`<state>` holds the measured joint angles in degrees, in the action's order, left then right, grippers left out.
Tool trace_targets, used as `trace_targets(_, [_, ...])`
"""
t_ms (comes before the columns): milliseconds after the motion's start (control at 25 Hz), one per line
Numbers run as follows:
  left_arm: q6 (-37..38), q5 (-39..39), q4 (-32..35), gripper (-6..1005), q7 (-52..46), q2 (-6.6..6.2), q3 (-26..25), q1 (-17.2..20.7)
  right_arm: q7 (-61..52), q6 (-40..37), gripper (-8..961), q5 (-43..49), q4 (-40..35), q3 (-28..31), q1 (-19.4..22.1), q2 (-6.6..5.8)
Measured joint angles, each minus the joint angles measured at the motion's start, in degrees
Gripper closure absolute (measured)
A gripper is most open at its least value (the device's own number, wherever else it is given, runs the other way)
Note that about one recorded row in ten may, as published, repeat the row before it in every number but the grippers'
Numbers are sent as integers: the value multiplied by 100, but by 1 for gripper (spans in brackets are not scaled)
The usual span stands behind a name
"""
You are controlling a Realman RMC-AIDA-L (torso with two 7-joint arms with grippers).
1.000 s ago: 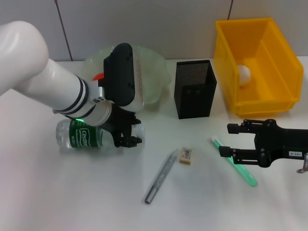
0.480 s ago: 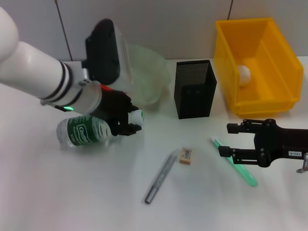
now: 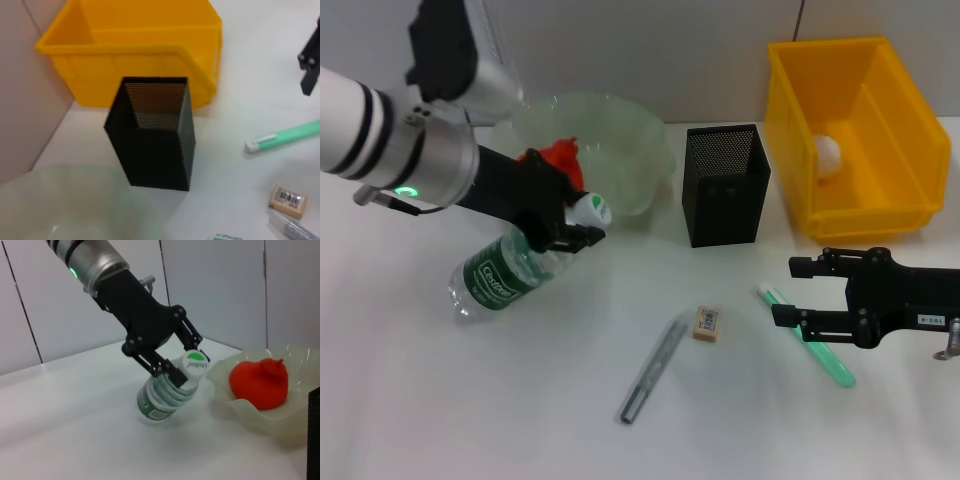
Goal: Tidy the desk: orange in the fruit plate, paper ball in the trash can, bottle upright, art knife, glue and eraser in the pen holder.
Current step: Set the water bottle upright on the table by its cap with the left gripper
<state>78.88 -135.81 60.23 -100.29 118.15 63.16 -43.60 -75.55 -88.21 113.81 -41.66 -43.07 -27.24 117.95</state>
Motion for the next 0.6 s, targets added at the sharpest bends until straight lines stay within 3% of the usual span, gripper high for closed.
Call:
trace_targets(240, [279,5,11,549,5,-18,-415,0,8,-7,264,0,0,0,0,-4])
trace_targets(400, [640,12,15,549,-31,-76,-1067,-38,6,-19,265,0,-1,0,-1,-8])
trace_targets(600, [821,17,18,550,-24,-111,-1493,-36,3,-21,266,0,-2,0,0,-10])
